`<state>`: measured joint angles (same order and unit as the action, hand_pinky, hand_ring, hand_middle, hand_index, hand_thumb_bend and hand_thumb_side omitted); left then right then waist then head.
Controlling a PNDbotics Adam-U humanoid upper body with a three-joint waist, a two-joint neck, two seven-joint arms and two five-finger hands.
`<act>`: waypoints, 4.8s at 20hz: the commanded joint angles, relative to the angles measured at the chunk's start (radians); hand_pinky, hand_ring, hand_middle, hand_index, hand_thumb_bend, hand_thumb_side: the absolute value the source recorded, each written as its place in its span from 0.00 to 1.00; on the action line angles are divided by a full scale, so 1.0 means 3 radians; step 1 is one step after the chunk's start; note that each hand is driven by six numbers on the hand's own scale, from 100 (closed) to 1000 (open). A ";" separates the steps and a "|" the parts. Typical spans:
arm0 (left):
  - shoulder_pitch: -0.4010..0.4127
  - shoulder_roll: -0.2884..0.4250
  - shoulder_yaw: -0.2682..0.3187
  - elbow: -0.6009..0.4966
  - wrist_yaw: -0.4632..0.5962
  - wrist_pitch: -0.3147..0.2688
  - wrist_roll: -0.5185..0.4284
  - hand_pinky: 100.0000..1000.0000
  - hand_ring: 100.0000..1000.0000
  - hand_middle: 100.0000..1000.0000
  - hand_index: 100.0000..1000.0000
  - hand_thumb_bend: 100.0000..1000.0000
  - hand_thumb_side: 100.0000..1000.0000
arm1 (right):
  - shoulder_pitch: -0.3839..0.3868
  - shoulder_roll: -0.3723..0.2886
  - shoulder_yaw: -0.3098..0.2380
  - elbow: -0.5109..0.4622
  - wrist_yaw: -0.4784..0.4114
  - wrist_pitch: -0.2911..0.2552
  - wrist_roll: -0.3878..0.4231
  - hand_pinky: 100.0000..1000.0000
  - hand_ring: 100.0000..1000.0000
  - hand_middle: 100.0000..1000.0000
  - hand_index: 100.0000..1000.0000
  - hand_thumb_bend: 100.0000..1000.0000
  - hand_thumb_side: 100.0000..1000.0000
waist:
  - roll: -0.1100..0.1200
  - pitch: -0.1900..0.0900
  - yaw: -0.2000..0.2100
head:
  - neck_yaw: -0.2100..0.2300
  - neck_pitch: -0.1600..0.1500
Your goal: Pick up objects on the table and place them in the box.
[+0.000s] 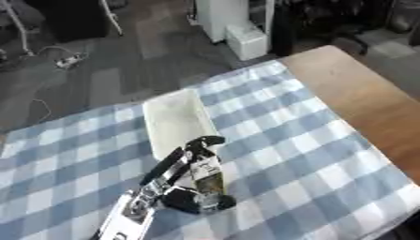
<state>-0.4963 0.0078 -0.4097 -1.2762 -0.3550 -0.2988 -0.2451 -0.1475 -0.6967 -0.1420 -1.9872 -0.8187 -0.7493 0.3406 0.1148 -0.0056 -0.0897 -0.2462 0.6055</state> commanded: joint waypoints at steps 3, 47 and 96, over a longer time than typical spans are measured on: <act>-0.0034 -0.0029 0.0042 0.0020 -0.0060 -0.0013 0.0036 0.48 0.66 0.86 0.92 0.64 0.47 | -0.0056 -0.0124 -0.0045 -0.0043 -0.0020 -0.0004 0.0015 0.40 0.37 0.39 0.56 0.00 1.00 | -0.0022 -0.0029 -0.0002 | 0.0019 -0.0036; 0.0034 -0.0151 0.0168 0.0457 -0.0549 -0.0495 0.0971 0.00 0.00 0.00 0.35 0.26 0.63 | -0.0067 -0.0124 -0.0050 -0.0043 -0.0044 0.0001 0.0050 0.40 0.37 0.39 0.55 0.00 1.00 | -0.0022 -0.0020 -0.0005 | -0.0001 -0.0034; -0.1131 0.0662 0.0848 0.1055 0.0242 -0.0594 0.1424 0.00 0.00 0.00 0.35 0.29 0.62 | -0.0131 -0.0167 -0.0026 -0.0043 -0.0122 0.0102 0.0085 0.40 0.36 0.39 0.56 0.00 1.00 | 0.0032 -0.0069 -0.0095 | -0.0004 -0.0146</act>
<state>-0.8102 0.1846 -0.1696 -0.9703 -0.2625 -0.4557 0.1782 -0.1736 -0.7144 -0.1465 -1.9871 -0.8508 -0.7199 0.3625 0.1322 -0.0179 -0.1176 -0.2551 0.5777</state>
